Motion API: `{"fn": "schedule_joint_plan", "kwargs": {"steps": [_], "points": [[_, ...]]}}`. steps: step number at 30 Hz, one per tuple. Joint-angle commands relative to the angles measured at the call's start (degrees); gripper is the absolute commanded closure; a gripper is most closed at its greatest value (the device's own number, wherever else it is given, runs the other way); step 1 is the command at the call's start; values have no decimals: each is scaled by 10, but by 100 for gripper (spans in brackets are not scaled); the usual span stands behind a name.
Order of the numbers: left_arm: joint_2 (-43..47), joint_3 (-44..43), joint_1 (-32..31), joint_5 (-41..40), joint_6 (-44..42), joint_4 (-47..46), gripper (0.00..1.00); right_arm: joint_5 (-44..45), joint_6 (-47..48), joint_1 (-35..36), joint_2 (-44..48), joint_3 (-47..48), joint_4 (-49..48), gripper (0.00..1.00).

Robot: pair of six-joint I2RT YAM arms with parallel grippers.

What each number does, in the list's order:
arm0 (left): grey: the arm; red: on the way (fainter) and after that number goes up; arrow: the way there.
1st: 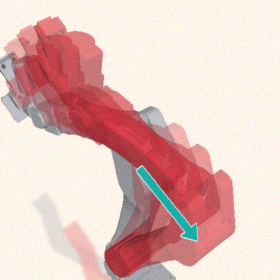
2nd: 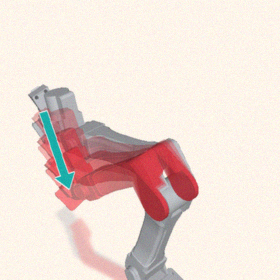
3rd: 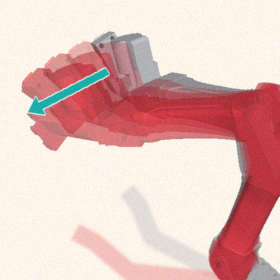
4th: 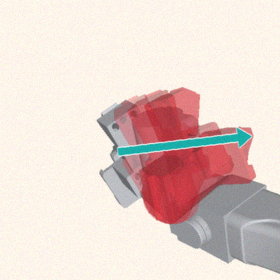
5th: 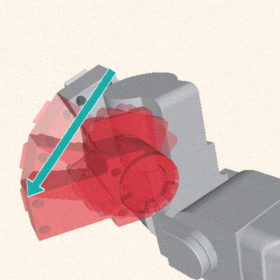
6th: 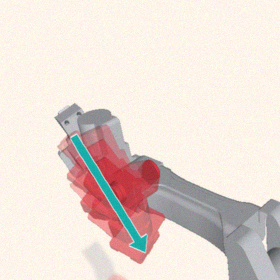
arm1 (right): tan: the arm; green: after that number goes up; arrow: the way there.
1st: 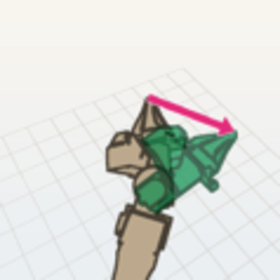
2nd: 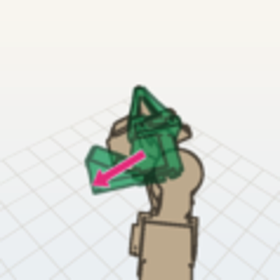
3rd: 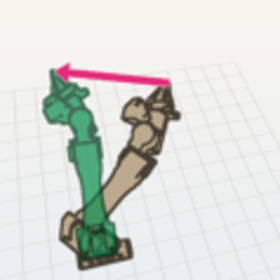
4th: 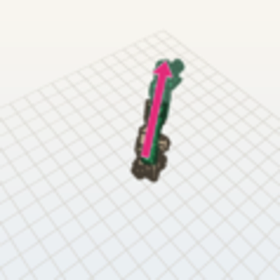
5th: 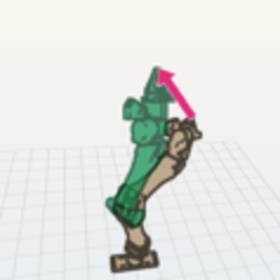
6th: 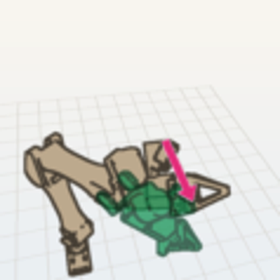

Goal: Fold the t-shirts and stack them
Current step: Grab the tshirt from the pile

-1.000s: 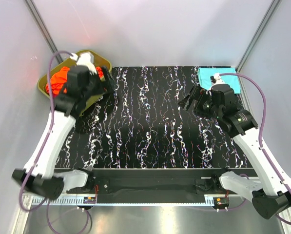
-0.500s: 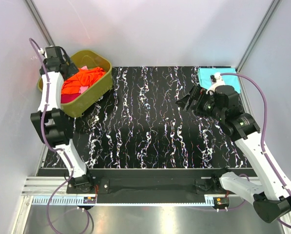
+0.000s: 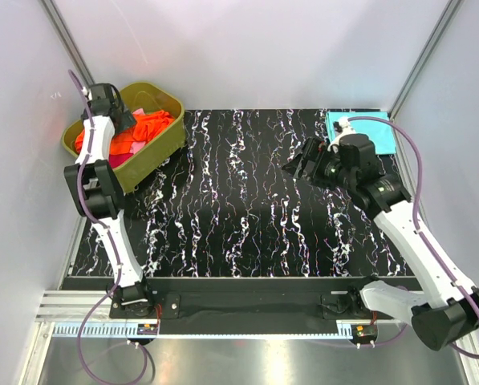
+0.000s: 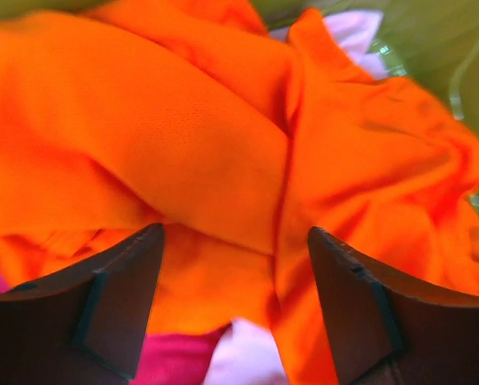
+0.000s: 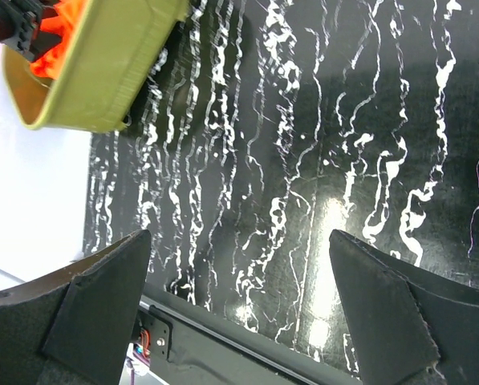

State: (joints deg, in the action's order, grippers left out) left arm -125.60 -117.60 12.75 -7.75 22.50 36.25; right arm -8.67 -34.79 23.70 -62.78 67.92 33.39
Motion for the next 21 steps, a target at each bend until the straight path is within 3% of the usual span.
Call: {"fn": "schedule_joint_plan", "kwargs": {"steps": [1, 2, 4, 6, 9, 10, 17, 20, 21], "points": [[-11, -25, 10, 14, 4, -45, 27, -5, 2, 3, -15, 31, -23, 0], [-14, -23, 11, 19, 1, -52, 29, -5, 0, 3, -23, 35, -22, 0], [-14, -25, 11, 30, -4, -69, 50, -8, -5, 4, -30, 41, -23, 0], [-8, -35, 12, 40, -4, -72, 78, -13, -9, 3, -38, 46, -22, 0], [18, -44, 10, 74, 1, -87, 89, -24, -12, 3, -46, 48, -23, 0], [25, -45, 5, 94, -1, -94, 100, -41, -11, 3, -50, 49, -23, 0], [127, -63, -35, 105, -18, -111, 100, -65, -21, 3, -52, 30, -20, 0], [176, -58, -43, 104, -17, -132, 91, -79, -22, 3, -40, 21, -19, 0], [188, -57, -44, 106, -14, -137, 92, -83, -27, 3, -38, 20, -20, 0]]}}
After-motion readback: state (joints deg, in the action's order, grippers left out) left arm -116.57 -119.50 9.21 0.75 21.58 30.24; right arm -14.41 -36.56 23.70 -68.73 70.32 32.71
